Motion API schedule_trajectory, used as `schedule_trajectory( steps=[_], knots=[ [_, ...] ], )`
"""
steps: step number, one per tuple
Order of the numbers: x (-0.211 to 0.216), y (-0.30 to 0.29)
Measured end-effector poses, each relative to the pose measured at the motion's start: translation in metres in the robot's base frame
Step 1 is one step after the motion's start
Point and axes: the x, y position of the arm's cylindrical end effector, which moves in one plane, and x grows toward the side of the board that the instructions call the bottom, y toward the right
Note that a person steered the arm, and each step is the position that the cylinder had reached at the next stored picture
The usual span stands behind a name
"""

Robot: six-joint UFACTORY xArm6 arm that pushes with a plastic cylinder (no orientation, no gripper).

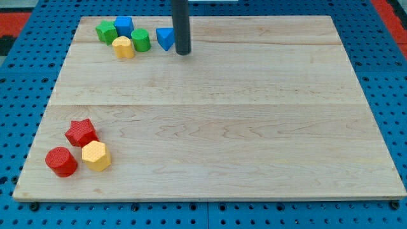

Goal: Slide the red star into the yellow hexagon

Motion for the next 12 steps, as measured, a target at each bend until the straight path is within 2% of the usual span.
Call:
schedule_trajectory(
  steps=[2, 6, 8, 10, 11, 12],
  knots=[
    [0.029, 0.016],
    [0.052, 0.015],
    [0.060, -0.106],
    [0.071, -0.163],
    [0.107, -0.214],
    [0.156, -0.219]
  ],
)
